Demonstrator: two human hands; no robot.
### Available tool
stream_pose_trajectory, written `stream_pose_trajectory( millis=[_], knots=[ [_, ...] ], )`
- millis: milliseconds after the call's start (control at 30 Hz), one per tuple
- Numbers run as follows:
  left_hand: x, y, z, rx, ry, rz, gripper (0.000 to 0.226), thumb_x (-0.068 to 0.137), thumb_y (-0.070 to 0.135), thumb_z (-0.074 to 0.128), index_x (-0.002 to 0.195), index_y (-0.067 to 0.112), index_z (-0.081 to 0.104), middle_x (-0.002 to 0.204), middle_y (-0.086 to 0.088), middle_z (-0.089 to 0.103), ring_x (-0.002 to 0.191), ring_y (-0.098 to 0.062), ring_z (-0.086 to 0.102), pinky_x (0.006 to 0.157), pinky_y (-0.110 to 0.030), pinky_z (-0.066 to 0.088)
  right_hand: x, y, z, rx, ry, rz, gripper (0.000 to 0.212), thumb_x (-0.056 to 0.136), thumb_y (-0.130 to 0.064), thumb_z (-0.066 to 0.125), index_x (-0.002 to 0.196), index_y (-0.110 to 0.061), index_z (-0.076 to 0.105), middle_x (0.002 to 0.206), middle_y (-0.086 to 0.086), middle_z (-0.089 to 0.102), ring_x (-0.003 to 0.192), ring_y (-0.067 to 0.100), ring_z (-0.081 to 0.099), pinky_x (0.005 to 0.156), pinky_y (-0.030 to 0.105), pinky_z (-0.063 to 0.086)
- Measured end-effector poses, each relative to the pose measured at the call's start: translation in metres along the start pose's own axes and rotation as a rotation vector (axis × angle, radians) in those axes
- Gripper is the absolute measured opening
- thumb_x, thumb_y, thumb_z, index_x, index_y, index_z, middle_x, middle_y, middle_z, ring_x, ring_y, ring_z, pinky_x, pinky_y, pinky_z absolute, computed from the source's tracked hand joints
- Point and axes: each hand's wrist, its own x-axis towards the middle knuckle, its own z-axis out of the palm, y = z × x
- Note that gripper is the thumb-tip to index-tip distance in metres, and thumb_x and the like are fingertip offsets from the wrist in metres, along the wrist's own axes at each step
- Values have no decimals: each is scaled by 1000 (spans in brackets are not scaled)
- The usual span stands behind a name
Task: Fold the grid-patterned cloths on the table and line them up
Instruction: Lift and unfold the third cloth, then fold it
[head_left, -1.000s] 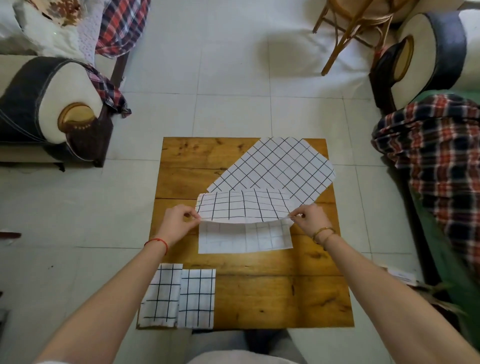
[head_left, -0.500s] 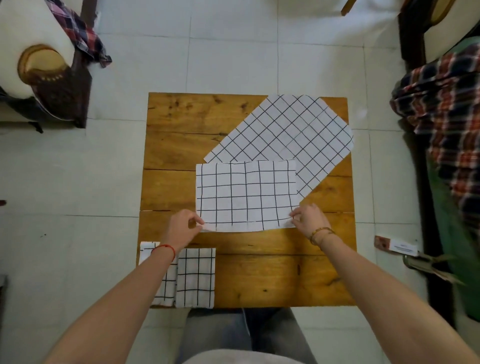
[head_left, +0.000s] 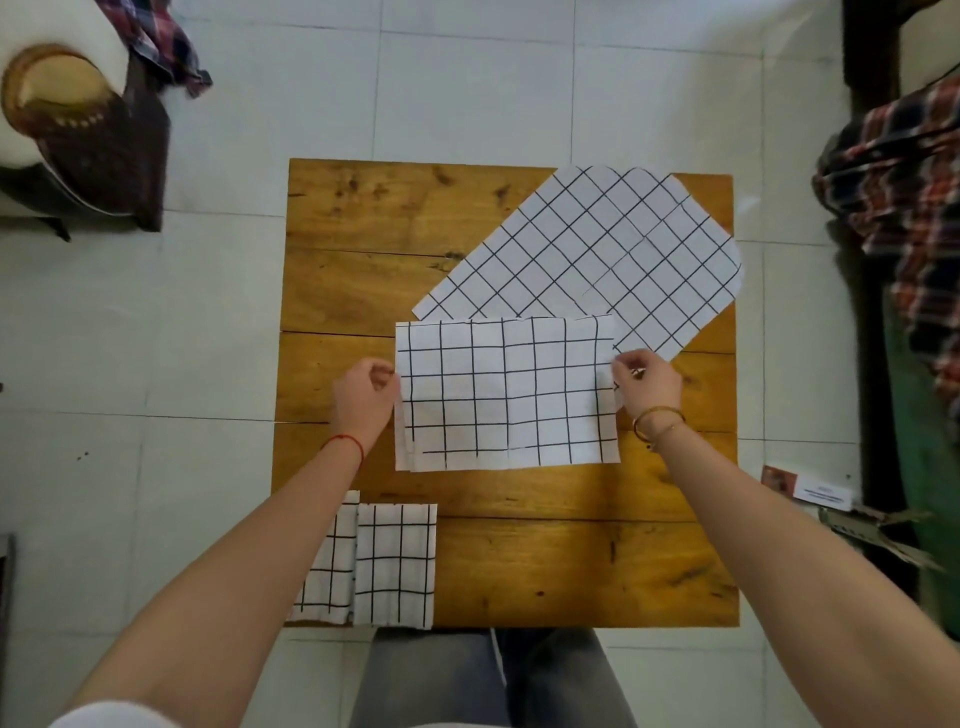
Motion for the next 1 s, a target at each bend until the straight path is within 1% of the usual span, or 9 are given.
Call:
stream_pose_trajectory(
  millis=[167,300,400,500,567,667,800,900,1000],
  knots=[
    [31,13,6,-78,80,-121,25,94,25,59,113,10,62,102,-2,65,88,-13,56,74,-25,46,34,-20,0,63,59,8,20,91,-23,59,104,-10,64,94,-1,62,82,12,55,62,12,37],
    [45,17,16,-106,100,-166,27,94,26,59,115,10,60,97,2,60,87,-12,55,73,-24,45,53,-23,9,76,70,31,20,91,-26,59,102,-10,63,92,-1,61,83,12,54,68,17,38],
    [53,15,21,-128,99,-201,27,92,27,61,112,10,60,100,-2,64,87,-13,57,75,-25,47,63,-23,17,66,55,75,27,91,-31,58,102,-7,61,91,1,59,84,14,53,73,24,40],
    [59,15,25,-170,105,-258,29,90,30,65,109,10,61,103,-4,66,89,-16,59,77,-28,49,69,-25,23,77,54,138,28,90,-34,57,98,-8,60,90,3,57,83,16,51,72,26,39],
    [63,16,26,-206,112,-286,30,88,29,67,109,10,60,102,-4,65,89,-16,59,78,-28,49,73,-25,27,78,41,189,24,89,-34,57,95,-10,58,88,3,56,82,17,51,68,25,39],
    [69,18,28,-236,113,-317,37,85,29,71,113,9,58,104,-5,64,95,-20,61,83,-32,51,78,-26,32,76,22,256,22,87,-35,58,86,-13,54,78,2,52,78,20,49,57,22,34],
    [74,19,34,-234,87,-361,39,85,30,71,115,9,57,111,-7,63,103,-24,59,82,-30,46,79,-26,34,83,6,265,20,88,-31,58,79,-13,53,73,1,51,75,19,48,69,27,39],
    [77,20,38,-231,85,-361,33,86,27,70,112,8,61,110,-5,63,101,-20,58,80,-29,44,77,-24,34,141,32,229,25,87,-26,60,66,-18,47,66,-2,47,67,16,45,65,24,39],
    [78,18,42,-199,92,-331,24,86,24,70,104,8,66,104,-5,67,94,-19,60,77,-28,46,74,-23,33,203,45,209,24,86,-24,60,67,-19,47,66,-4,48,61,9,43,58,20,39]
  ],
)
